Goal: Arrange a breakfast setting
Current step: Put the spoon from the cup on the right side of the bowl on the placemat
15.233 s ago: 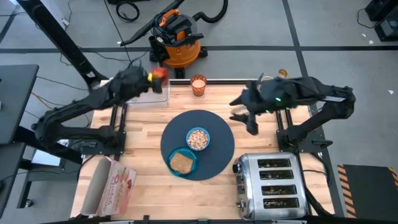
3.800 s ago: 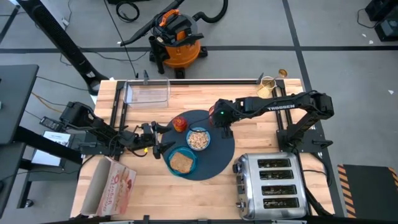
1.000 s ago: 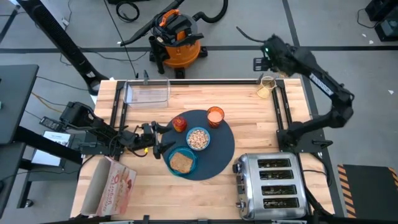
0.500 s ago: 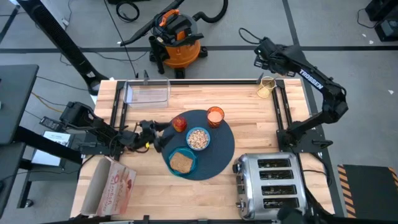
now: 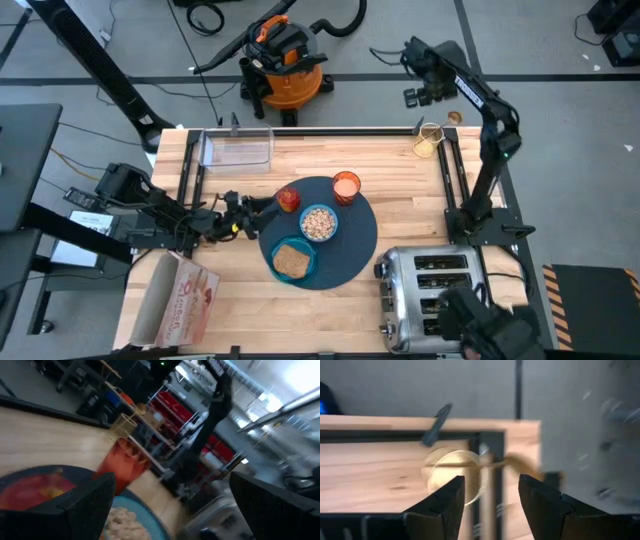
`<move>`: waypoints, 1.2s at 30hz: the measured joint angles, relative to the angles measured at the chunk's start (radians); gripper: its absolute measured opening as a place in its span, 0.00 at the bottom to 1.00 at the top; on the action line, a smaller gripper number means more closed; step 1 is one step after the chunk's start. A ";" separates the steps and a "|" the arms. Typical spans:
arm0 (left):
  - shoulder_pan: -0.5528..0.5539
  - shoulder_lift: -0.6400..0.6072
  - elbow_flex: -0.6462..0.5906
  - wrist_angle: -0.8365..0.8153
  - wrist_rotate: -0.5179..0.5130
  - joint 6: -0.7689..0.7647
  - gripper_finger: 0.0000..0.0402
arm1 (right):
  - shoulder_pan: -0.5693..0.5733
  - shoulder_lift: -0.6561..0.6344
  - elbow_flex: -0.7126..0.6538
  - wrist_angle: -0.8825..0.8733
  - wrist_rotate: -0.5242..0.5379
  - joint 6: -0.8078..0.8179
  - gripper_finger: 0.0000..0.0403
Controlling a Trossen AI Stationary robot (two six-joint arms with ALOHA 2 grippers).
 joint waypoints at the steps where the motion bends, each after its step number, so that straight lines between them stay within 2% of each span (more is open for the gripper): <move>1: -0.001 -0.003 0.001 0.005 0.015 -0.020 0.99 | -0.008 0.021 0.037 0.005 0.012 -0.058 0.47; 4: -0.001 -0.002 0.010 0.001 0.088 -0.081 0.99 | -0.038 0.073 0.134 0.002 0.013 -0.182 0.47; 8: -0.001 -0.002 0.052 0.002 0.180 -0.164 0.99 | -0.089 0.127 0.201 0.001 0.075 -0.299 0.47; 11: 0.000 -0.002 0.080 0.002 0.217 -0.148 0.99 | -0.125 0.148 0.203 0.002 0.103 -0.397 0.47; 17: 0.024 -0.002 0.129 0.002 0.223 -0.093 0.99 | -0.158 0.158 0.202 0.003 0.107 -0.543 0.47; 24: 0.085 -0.002 0.183 0.001 0.243 -0.008 0.99 | -0.208 0.159 0.197 0.004 -0.067 -0.519 0.47; 36: 0.158 -0.002 0.202 -0.034 0.296 0.011 0.99 | -0.215 0.159 0.039 0.004 -0.105 -0.438 0.47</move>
